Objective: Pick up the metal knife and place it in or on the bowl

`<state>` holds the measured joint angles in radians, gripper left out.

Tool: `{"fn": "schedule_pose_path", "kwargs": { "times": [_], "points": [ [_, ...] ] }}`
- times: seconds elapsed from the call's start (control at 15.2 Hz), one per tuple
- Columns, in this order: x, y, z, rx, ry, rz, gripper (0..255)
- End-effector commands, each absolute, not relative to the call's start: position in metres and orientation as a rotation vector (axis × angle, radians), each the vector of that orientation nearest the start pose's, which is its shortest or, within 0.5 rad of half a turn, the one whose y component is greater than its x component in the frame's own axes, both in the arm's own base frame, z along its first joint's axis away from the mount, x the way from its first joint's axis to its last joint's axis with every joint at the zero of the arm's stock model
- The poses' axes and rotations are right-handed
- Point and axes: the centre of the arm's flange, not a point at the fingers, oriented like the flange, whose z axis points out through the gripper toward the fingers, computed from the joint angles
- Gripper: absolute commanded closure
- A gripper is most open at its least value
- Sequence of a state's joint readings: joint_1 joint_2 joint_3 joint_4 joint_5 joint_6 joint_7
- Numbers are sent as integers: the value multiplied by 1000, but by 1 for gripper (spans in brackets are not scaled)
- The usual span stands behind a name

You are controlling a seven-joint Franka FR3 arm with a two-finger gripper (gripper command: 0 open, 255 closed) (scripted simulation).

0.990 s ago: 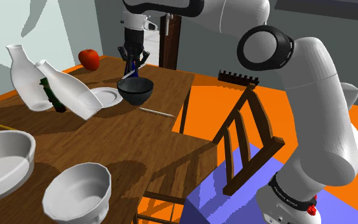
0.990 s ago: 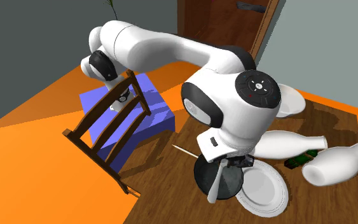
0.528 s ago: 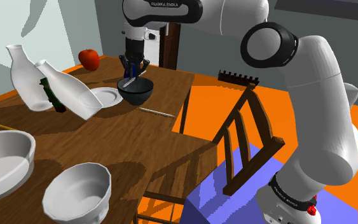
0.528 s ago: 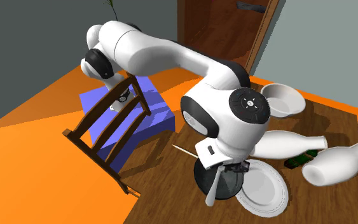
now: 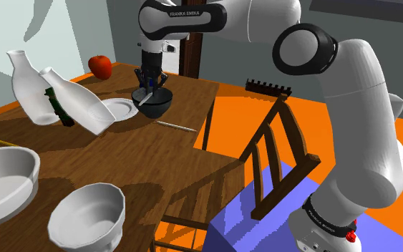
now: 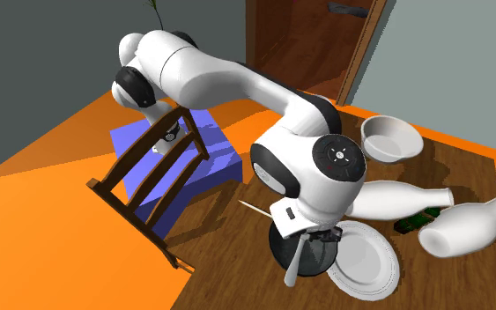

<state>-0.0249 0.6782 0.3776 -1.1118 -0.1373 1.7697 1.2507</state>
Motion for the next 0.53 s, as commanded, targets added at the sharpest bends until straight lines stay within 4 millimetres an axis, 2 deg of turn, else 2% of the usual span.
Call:
{"fn": "schedule_pose_path", "kwargs": {
  "times": [0.0, 0.2, 0.26, 0.46],
  "points": [
    [721, 164, 433, -2719, 1403, 89, 255],
    [721, 164, 433, -2719, 1403, 89, 255],
    [720, 164, 434, -2719, 1403, 89, 0],
    [720, 164, 433, -2719, 1403, 89, 0]
  ]
}}
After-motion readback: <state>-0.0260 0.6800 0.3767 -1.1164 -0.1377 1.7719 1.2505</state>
